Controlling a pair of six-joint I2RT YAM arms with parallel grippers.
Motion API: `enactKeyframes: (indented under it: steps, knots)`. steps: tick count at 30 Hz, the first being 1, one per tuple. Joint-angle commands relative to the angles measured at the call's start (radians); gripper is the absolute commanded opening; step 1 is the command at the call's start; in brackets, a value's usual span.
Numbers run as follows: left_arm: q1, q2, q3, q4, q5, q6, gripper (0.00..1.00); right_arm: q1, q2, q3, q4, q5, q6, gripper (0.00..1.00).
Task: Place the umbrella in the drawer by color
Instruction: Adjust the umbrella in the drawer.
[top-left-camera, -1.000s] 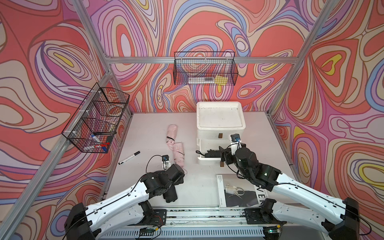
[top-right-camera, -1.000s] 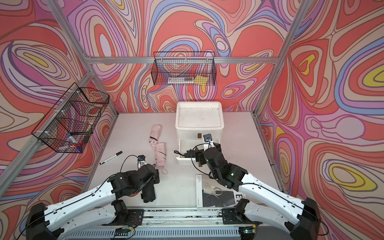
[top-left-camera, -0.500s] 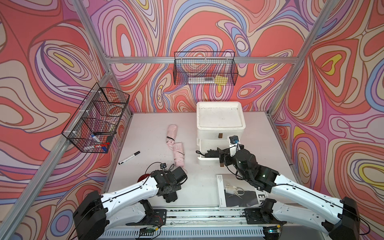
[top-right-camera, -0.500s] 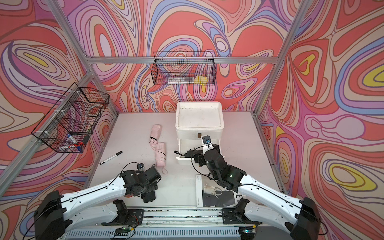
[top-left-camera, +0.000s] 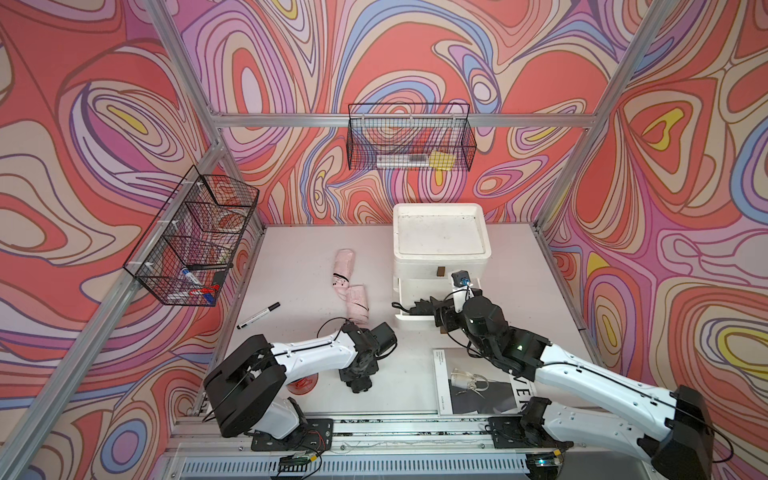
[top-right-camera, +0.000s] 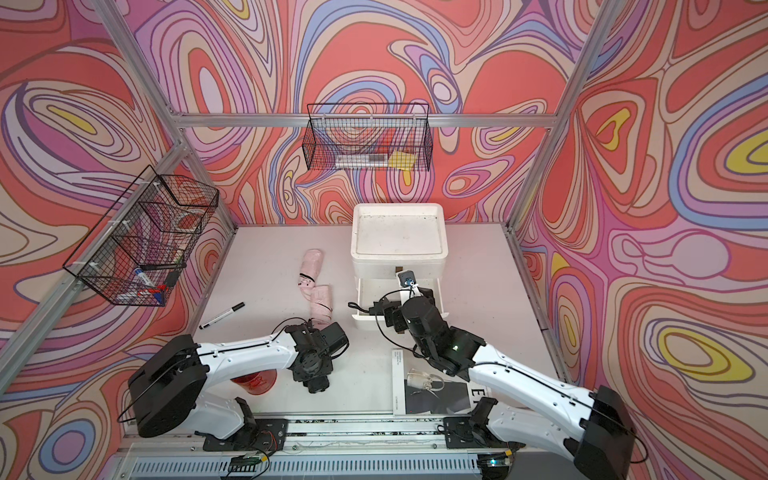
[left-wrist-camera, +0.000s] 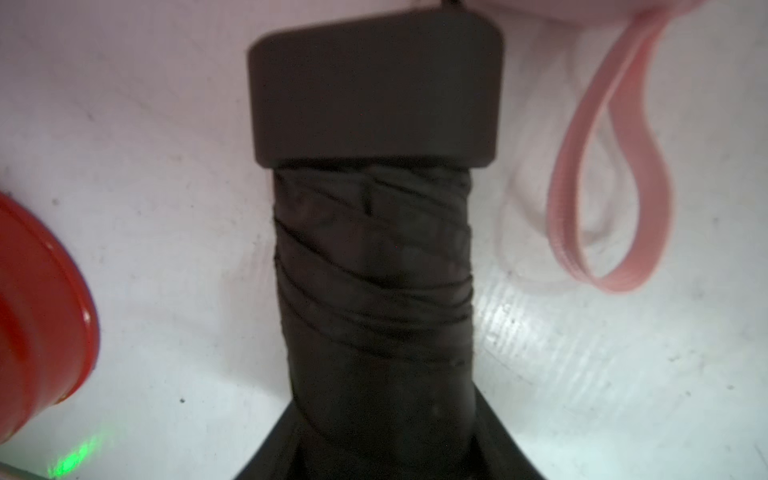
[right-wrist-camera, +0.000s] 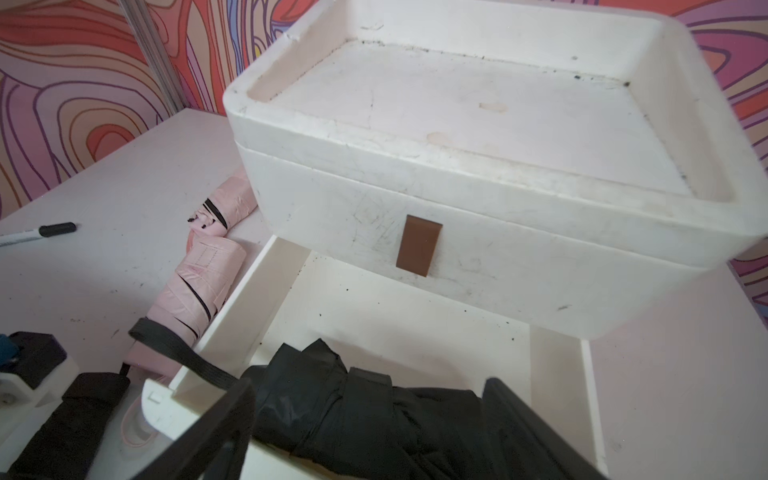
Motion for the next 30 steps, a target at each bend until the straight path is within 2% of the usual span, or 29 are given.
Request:
enactKeyframes:
  steps: [1,4,8,14,17,23,30]
  knots:
    - [-0.001,0.036,-0.064,0.152,0.022,0.056,0.22,-0.001,0.089,0.081,-0.083,0.007,0.017,0.88]
    - [0.000,-0.057,-0.078,0.123,-0.065,0.080,0.15,-0.002,0.192,0.159,-0.141,0.003,0.037,0.88]
    - [-0.001,-0.258,-0.092,0.099,-0.181,0.158,0.06,-0.002,0.300,0.257,-0.207,-0.026,0.031,0.88]
    - [0.000,-0.683,-0.126,0.214,-0.335,0.410,0.06,-0.002,0.441,0.420,-0.379,-0.003,0.009,0.89]
    - [-0.001,-0.815,-0.144,0.329,-0.355,0.537,0.08,-0.002,0.505,0.464,-0.463,0.031,0.009,0.91]
    - [-0.001,-0.873,-0.141,0.489,-0.407,0.686,0.09,-0.016,0.565,0.491,-0.564,0.138,0.018,0.92]
    - [-0.001,-0.826,-0.137,0.633,-0.364,0.733,0.10,-0.070,0.545,0.495,-0.615,0.171,0.059,0.92]
